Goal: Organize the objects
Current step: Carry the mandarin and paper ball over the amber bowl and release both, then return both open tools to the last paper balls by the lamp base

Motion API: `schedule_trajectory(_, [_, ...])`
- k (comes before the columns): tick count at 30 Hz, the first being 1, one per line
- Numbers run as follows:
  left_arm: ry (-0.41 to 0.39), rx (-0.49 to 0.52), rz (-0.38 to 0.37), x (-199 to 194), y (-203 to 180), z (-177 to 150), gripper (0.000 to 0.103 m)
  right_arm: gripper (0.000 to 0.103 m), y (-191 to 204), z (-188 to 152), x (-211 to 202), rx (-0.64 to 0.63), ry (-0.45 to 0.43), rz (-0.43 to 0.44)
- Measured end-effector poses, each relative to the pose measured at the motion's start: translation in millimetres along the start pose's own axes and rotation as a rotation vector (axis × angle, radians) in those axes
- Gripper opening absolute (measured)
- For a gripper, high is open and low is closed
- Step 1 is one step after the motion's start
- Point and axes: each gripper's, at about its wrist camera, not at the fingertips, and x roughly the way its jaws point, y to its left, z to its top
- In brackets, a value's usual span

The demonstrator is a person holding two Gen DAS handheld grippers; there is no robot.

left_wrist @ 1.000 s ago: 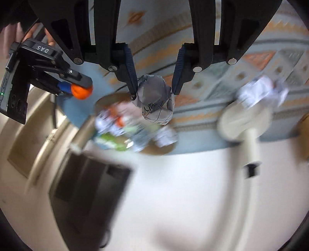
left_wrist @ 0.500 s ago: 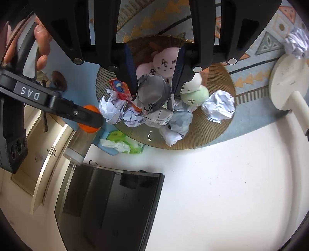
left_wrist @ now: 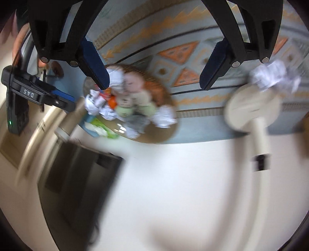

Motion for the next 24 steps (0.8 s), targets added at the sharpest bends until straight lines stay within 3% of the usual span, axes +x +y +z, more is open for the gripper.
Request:
schedule_trajectory(7, [-0.032,-0.008,0.337,-71.6,62.7,-23.1,0.095,0.064,76.4,-36.3,-9.7,-0.103,0.043,0.106])
schedule_trajectory(9, [-0.059,-0.036,0.401,-88.5,83.5,-32.6,0.102,0.065,103.2,-58.0,-3.1,-0.141,0.066,0.13])
schedule_trajectory(12, [-0.064,-0.042,0.555,-97.4,110.4,-52.8,0.102,0.066,134.9,-94.2,19.0,-0.193,0.131,0.141])
schedule_trajectory(15, [-0.022,-0.073,0.571,-90.5,137.7,-75.7,0.102,0.066,155.1,-133.9,52.6,-0.242,0.186,0.079])
schedule_trajectory(16, [-0.01,-0.092,0.561,-87.6,145.0,-80.6,0.102,0.066,160.0,-148.5,64.4,-0.263,0.196,0.034])
schedule_trajectory(18, [-0.003,-0.143,0.534,-82.6,159.1,-90.2,0.102,0.066,162.0,-163.1,75.9,-0.278,0.203,0.026])
schedule_trajectory(21, [-0.031,-0.153,0.589,-83.7,162.1,-97.2,0.102,0.066,162.6,-176.4,84.0,-0.305,0.191,-0.008])
schedule_trajectory(24, [-0.036,-0.128,0.593,-83.3,154.7,-98.4,0.102,0.068,164.9,-178.8,82.8,-0.319,0.167,-0.025])
